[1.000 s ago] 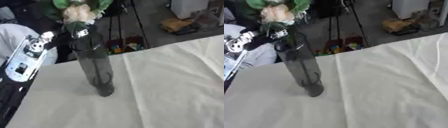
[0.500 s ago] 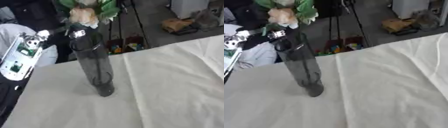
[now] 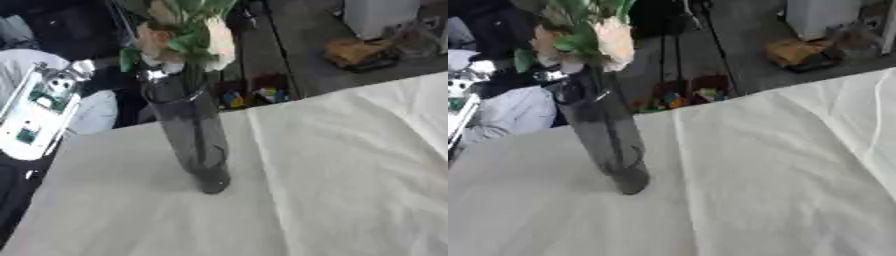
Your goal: Arrange flowers into the vase.
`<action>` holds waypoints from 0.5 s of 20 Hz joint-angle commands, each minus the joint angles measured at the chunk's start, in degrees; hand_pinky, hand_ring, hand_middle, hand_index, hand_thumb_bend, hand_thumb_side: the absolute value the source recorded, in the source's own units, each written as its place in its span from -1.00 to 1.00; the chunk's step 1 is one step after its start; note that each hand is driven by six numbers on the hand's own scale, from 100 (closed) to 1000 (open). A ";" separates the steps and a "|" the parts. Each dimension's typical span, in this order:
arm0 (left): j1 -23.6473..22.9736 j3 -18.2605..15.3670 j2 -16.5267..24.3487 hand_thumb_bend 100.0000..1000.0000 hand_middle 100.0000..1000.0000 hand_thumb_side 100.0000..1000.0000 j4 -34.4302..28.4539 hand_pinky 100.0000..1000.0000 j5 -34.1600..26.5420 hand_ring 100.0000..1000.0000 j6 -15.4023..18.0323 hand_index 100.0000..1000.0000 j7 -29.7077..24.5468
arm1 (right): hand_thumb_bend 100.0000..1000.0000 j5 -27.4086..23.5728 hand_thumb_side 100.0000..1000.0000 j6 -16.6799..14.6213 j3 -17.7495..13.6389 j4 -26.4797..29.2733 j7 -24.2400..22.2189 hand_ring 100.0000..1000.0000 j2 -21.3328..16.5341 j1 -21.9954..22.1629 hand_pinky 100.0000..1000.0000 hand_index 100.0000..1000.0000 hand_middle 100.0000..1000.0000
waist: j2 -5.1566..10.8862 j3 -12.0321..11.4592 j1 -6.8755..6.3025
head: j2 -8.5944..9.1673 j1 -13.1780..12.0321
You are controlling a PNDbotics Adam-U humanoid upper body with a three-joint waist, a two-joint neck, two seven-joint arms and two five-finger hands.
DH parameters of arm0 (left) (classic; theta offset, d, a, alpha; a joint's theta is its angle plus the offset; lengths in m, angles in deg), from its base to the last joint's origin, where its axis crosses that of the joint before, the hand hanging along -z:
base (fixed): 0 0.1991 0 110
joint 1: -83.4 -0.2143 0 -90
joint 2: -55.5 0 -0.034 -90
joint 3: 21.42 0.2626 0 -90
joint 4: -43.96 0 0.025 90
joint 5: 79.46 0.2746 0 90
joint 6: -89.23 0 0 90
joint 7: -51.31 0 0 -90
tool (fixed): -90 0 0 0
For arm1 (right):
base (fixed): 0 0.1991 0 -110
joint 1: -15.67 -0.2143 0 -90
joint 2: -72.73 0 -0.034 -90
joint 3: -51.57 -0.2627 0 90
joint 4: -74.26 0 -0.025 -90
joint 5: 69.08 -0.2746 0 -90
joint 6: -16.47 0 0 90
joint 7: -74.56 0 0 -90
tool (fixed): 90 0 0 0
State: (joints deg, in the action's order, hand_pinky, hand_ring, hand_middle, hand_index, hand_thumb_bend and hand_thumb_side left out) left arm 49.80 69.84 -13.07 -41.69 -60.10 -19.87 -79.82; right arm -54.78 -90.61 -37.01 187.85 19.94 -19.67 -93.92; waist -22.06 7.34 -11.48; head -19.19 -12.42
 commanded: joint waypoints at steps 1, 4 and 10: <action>0.42 -1.21 2.81 0.03 1.00 0.80 -0.92 1.00 0.16 1.00 -0.01 1.00 -0.12 | -1.00 -0.64 1.00 0.19 -0.47 1.00 0.21 0.27 -0.75 -0.22 0.27 0.25 -0.19 | 1.60 -0.13 0.56 | -0.22 0.11; 0.35 -1.34 2.83 0.02 1.00 0.80 -0.97 1.00 -0.02 1.00 0.02 1.00 -0.06 | -1.00 -0.67 1.00 0.17 -0.50 1.00 0.27 0.27 -0.77 -0.23 0.27 0.25 -0.19 | 1.61 -0.05 0.61 | -0.25 0.13; 0.01 -1.96 3.43 -0.03 1.00 0.78 -1.05 1.00 0.33 1.00 0.48 1.00 -0.61 | -1.00 -0.65 1.00 0.21 -0.62 1.00 0.42 0.27 -0.77 -0.10 0.27 0.25 -0.19 | 1.78 -0.14 0.73 | -0.48 0.20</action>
State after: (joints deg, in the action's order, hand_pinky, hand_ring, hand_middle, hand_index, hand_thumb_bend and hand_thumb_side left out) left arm 49.25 69.03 -12.38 -41.78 -60.03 -19.51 -80.22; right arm -54.88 -90.41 -37.16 187.85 20.16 -19.67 -93.83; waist -21.81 7.35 -11.40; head -19.60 -12.39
